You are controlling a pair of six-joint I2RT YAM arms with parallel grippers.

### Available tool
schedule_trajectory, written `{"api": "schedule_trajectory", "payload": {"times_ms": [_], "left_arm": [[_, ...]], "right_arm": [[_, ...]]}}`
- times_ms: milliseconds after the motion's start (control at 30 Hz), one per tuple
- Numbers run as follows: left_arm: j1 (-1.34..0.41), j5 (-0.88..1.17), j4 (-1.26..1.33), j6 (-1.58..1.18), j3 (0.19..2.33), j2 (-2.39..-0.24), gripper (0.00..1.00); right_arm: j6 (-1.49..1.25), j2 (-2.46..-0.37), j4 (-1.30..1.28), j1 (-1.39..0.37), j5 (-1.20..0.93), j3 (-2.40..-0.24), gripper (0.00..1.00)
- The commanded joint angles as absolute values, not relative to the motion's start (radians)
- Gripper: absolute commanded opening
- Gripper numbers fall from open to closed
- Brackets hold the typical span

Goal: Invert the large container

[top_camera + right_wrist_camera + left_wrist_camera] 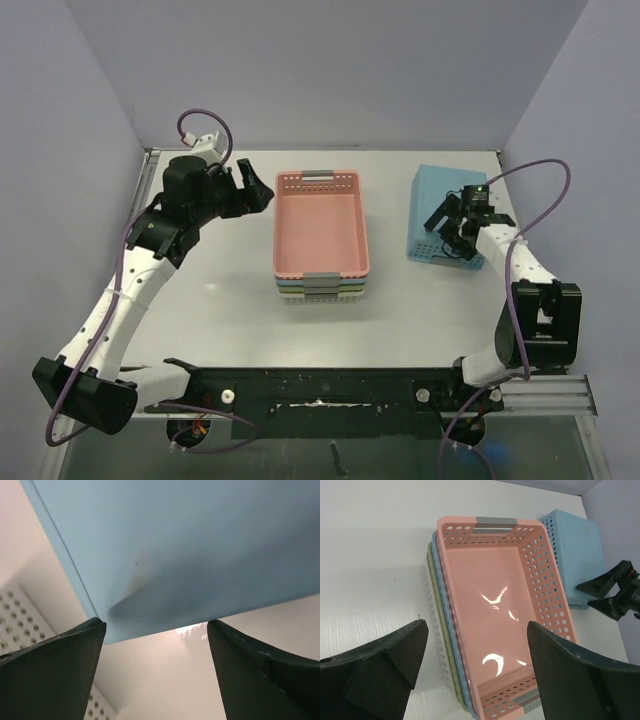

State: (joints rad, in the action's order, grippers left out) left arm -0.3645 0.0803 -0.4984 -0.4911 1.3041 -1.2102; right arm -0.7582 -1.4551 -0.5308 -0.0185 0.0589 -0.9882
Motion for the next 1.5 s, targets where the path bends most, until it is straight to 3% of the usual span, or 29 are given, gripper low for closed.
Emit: {"api": "schedule_trajectory", "payload": {"times_ms": [0, 167, 367, 500, 800, 1033, 1200, 1467], "left_arm": [[-0.356, 0.110, -0.473, -0.491, 1.296, -1.161, 0.81], [-0.356, 0.106, -0.488, -0.479, 1.300, -1.154, 0.81], [-0.354, 0.114, -0.473, -0.481, 1.282, -1.162, 0.81], [-0.355, 0.121, -0.471, -0.481, 1.290, -1.172, 0.81], [-0.356, 0.113, -0.509, -0.492, 1.292, -1.140, 0.81], [-0.356, 0.127, -0.485, -0.524, 1.240, -1.110, 0.81], [-0.357, 0.140, -0.483, -0.517, 1.241, -1.127, 0.81], [-0.395, 0.100, -0.527, -0.472, 1.287, -1.190, 0.81]], "right_arm": [[-0.676, -1.567, -0.429, 0.077, 0.113, -1.146, 0.86], [-0.667, -1.647, -0.514, 0.098, 0.121, -1.290, 0.86], [-0.665, -1.503, -0.407, -0.077, 0.116, -1.191, 0.86], [-0.662, -1.555, -0.328, -0.141, 0.020, -1.160, 0.86], [-0.566, -1.901, -0.420, -0.022, 0.068, -1.442, 0.86], [-0.548, -1.939, -0.388, 0.006, 0.004, -1.549, 0.86], [-0.513, -1.818, -0.402, -0.080, -0.121, -1.516, 0.86], [-0.519, -1.448, -0.424, -0.155, -0.283, -1.349, 0.87]]}}
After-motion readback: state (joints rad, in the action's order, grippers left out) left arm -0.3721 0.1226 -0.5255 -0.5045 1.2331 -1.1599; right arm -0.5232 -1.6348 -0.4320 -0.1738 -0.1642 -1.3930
